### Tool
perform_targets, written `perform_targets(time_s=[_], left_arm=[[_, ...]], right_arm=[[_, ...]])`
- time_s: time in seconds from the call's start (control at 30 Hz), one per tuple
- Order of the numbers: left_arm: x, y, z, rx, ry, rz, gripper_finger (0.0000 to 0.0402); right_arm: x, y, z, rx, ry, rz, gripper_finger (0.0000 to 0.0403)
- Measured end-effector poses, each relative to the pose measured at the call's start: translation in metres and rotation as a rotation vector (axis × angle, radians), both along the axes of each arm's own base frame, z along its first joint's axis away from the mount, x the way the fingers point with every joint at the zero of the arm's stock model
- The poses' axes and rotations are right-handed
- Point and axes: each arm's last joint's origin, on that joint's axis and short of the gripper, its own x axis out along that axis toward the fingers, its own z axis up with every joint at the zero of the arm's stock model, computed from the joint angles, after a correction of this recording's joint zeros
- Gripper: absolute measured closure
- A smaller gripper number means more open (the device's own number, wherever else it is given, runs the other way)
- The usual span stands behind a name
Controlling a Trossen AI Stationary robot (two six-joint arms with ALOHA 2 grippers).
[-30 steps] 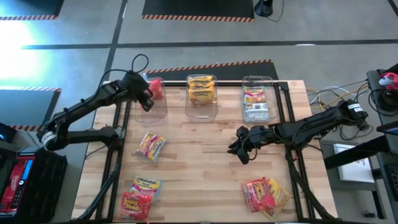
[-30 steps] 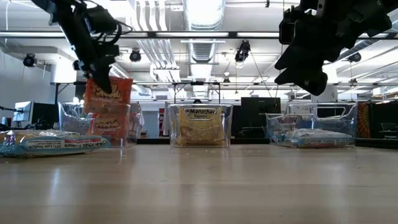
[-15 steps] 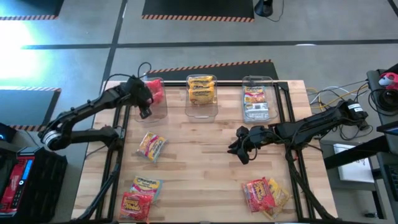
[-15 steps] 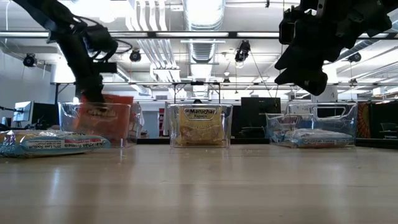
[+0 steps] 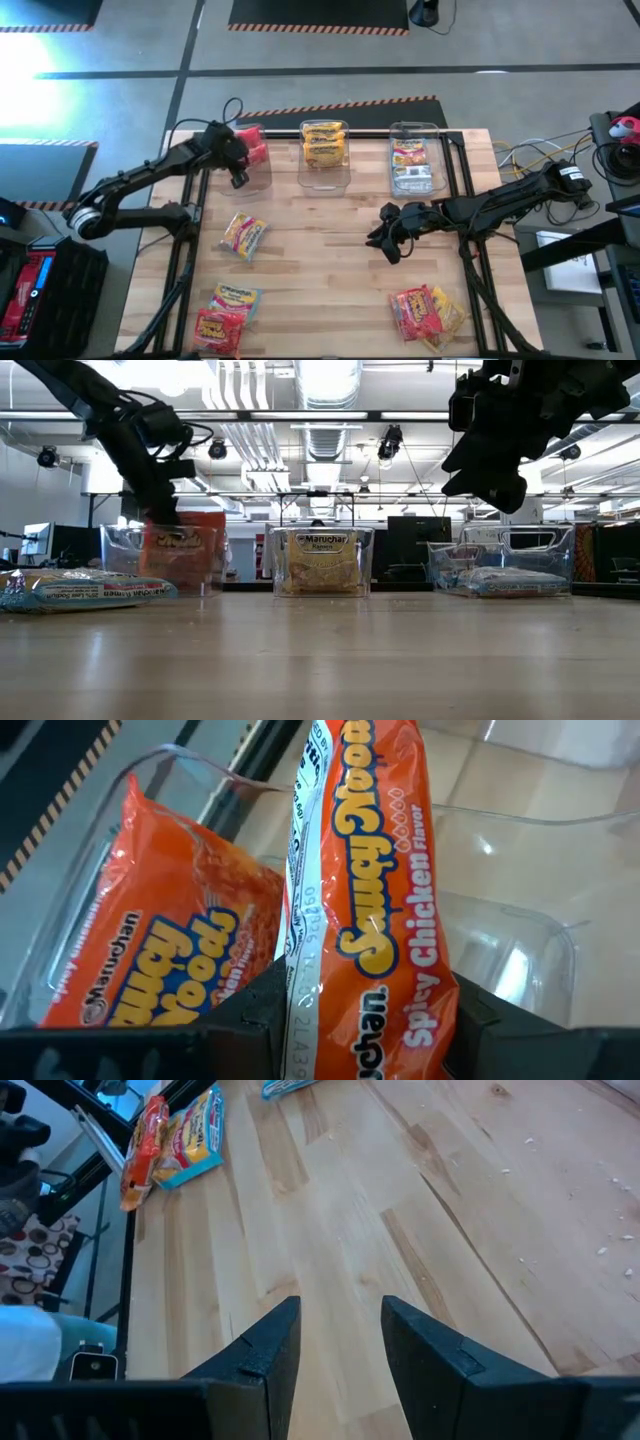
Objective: Sort Maruchan noodles
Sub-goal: Put the orange noodle pack into the left transparent bin
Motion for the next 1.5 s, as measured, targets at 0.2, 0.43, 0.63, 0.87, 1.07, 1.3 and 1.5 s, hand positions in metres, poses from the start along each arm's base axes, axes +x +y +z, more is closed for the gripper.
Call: perform_targets(time_s=[0.2, 0.43, 0.63, 0.87, 1.07, 1.3, 1.5], left_arm=[[0.002, 0.018, -0.008, -0.044, 0.04, 0.033, 0.0264], [0.001, 0.043, -0.015, -0.126, 0.028, 0.08, 0.0259], [-0.007, 0.055, -0.004, -0.125, 0.014, 0.146, 0.0242], [-0.02, 0.049, 0.005, -0.12, 0.039, 0.206, 0.0196], [-0.03, 0.046, 0.022, -0.004, 0.021, 0.282, 0.0194], [-0.033, 0.039, 0.037, 0.053, -0.056, 0.314, 0.0204], [-0.032, 0.019, 0.05, -0.012, -0.203, 0.313, 0.0205]], right_arm=[[0.0, 0.0, 0.0, 0.0, 0.0, 0.0, 0.0271], [0.0, 0.0, 0.0, 0.0, 0.0, 0.0, 0.0271], [0.0, 0.0, 0.0, 0.0, 0.0, 0.0, 0.0271], [0.0, 0.0, 0.0, 0.0, 0.0, 0.0, 0.0271], [0.0, 0.0, 0.0, 0.0, 0.0, 0.0, 0.0271], [0.0, 0.0, 0.0, 0.0, 0.0, 0.0, 0.0271], [0.0, 0.0, 0.0, 0.0, 0.0, 0.0, 0.0271]])
